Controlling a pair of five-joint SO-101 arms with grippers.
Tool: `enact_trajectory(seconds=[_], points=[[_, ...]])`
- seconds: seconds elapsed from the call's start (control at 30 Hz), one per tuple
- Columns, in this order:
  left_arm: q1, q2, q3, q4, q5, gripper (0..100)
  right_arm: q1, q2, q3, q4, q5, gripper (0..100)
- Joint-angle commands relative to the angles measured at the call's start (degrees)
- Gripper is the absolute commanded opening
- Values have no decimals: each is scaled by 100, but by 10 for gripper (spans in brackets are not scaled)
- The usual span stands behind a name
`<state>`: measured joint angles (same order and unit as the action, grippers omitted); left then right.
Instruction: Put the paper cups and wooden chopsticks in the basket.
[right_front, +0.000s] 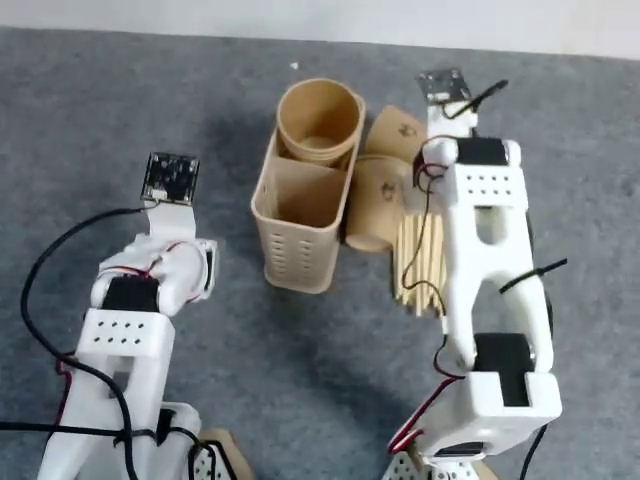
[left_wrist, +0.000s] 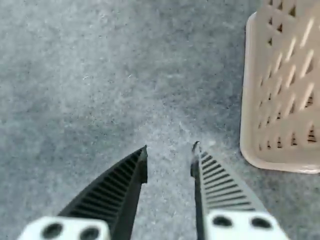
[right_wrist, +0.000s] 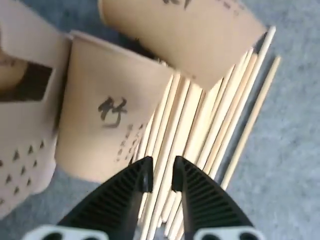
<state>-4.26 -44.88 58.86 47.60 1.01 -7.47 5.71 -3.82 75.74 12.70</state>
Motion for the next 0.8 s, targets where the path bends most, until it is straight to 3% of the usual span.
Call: enact_trajectory(seconds=[0.0,0.23,0.4,0.6,0.77], points=[[-40,-127,-31,-97,62,171,136,-48,-409,338,26,87],[-40,-154,-22,-97,62,171,127,-31,-462,312,-1002,91],[-4,-127,-22,-97,79,171,-277,-40,-462,110,-510,91],[57,-136,-22,-97,70,171,-242,-22,-453,-1033,475,91],[57,-127,-13,-97,70,171,-576,-66,-365,-989,-273,91]])
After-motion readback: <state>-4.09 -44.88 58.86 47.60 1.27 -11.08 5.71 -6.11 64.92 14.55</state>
